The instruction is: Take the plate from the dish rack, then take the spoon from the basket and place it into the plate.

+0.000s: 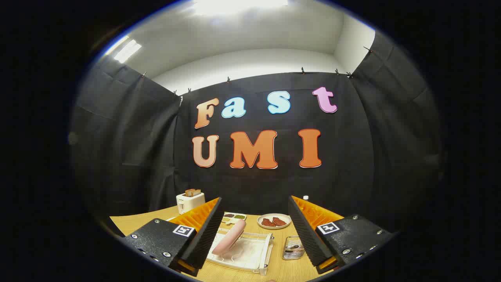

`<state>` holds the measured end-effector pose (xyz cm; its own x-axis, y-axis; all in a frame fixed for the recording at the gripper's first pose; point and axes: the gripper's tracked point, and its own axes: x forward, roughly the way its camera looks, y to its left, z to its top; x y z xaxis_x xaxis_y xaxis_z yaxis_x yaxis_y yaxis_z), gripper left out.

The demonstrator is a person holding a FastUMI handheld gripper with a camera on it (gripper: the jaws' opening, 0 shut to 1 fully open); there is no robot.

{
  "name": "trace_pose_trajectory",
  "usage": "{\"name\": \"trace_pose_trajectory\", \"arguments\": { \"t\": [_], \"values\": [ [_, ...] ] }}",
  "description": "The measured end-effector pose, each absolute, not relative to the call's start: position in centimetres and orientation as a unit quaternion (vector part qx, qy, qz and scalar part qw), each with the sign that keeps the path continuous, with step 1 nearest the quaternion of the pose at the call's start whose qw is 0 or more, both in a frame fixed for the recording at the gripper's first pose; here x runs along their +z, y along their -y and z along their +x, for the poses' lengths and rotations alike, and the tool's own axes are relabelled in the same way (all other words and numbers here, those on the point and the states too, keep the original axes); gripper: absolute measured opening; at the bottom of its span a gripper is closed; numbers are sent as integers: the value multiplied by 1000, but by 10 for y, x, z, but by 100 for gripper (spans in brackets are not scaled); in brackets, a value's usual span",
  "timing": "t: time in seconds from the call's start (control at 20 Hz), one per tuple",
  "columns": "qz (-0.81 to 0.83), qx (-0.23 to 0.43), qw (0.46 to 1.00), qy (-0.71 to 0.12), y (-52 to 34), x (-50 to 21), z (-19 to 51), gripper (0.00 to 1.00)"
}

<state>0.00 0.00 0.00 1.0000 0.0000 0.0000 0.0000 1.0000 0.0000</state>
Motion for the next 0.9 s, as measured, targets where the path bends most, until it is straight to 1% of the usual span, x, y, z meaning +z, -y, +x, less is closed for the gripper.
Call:
{"name": "trace_pose_trajectory", "arguments": {
  "t": [0.7, 0.8, 0.9],
  "values": [
    [18, 1, 999, -39, -3, -10, 17, 98],
    [20, 4, 998, -60, -6, -18, 22, 98],
    [29, 5, 993, -114, -10, -43, 24, 98]
  ]
}}
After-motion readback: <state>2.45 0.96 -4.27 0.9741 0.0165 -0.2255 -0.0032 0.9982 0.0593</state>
